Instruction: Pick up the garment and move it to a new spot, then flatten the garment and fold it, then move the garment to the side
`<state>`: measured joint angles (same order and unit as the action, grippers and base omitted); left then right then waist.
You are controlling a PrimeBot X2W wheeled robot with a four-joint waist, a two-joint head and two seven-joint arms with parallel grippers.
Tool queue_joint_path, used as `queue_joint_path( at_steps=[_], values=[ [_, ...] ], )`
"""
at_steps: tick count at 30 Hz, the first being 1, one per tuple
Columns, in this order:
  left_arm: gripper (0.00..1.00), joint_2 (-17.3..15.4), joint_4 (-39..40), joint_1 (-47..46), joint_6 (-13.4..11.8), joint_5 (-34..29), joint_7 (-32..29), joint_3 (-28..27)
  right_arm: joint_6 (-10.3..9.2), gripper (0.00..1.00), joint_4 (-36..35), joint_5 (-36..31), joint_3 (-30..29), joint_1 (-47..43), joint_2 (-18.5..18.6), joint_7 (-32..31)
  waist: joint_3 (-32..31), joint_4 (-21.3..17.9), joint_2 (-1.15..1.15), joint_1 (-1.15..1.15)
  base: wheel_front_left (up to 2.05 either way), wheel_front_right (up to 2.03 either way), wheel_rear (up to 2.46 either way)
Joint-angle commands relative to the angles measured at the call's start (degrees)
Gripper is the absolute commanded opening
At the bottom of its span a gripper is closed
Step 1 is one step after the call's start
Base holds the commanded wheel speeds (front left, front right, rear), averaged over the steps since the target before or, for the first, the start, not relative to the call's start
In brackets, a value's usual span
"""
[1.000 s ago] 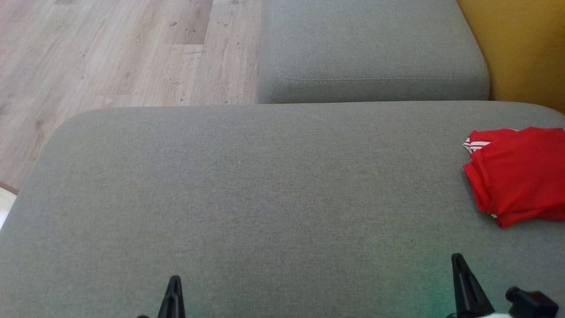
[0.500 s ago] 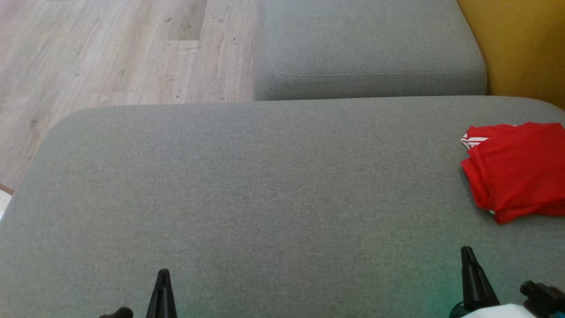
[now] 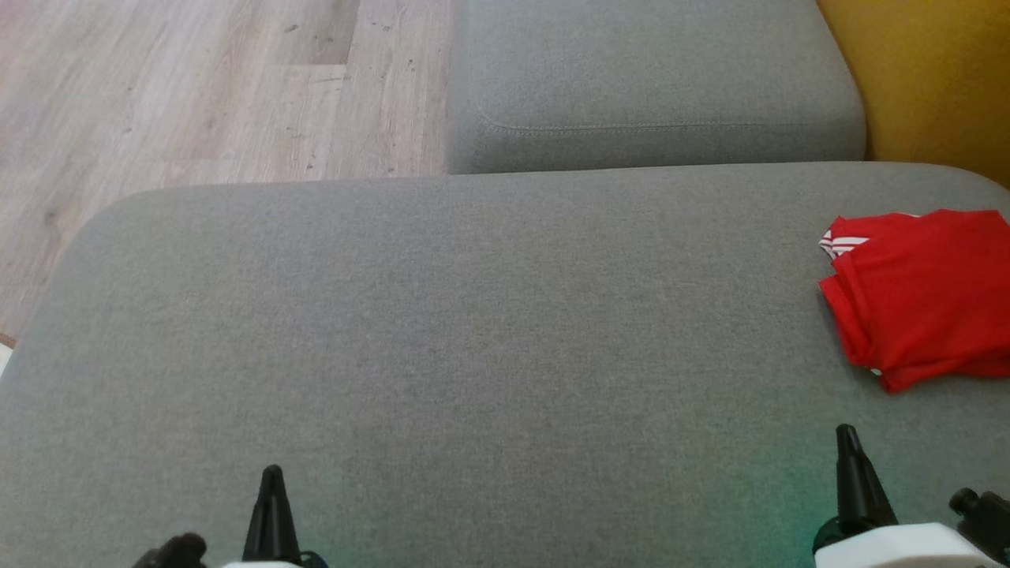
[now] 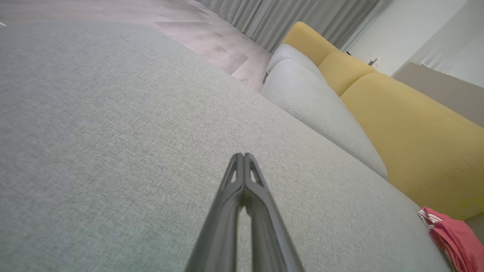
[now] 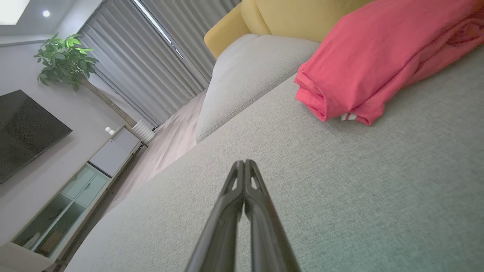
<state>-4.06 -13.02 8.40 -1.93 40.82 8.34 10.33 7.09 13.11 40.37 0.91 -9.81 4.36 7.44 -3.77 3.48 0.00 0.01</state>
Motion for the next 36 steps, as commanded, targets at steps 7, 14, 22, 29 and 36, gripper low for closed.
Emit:
queue_joint_path(
  at_steps=[7,14,22,29,36],
  values=[
    [0.00,-0.7,1.3,-3.8,1.2,5.5,-1.2,-2.6,0.18,0.00,-1.4,5.5,-0.6,4.6,0.2,-1.2,0.4,-0.3,0.00,-0.01,0.00,0.00,0.00],
    [0.00,-0.7,1.1,-4.9,2.0,10.2,-2.3,-3.7,0.20,0.00,-1.2,10.2,-1.1,5.8,0.2,-2.4,0.7,-0.6,0.00,-0.01,0.00,0.00,0.00],
    [0.00,-0.7,0.8,-6.1,2.9,15.7,-3.6,-5.0,0.22,0.00,-1.0,15.6,-1.7,7.0,0.1,-3.6,1.1,-1.0,0.00,-0.01,0.00,0.00,0.00],
    [0.00,-0.7,0.6,-7.1,3.7,20.4,-4.8,-6.2,0.25,0.00,-0.7,20.3,-2.2,8.1,0.1,-4.8,1.5,-1.3,0.00,-0.01,0.00,0.00,0.00],
    [0.00,-0.7,0.4,-8.0,4.4,24.4,-5.8,-7.2,0.26,0.00,-0.5,24.2,-2.7,9.1,0.0,-5.8,1.8,-1.6,0.00,-0.01,0.00,0.00,0.00]
  ],
)
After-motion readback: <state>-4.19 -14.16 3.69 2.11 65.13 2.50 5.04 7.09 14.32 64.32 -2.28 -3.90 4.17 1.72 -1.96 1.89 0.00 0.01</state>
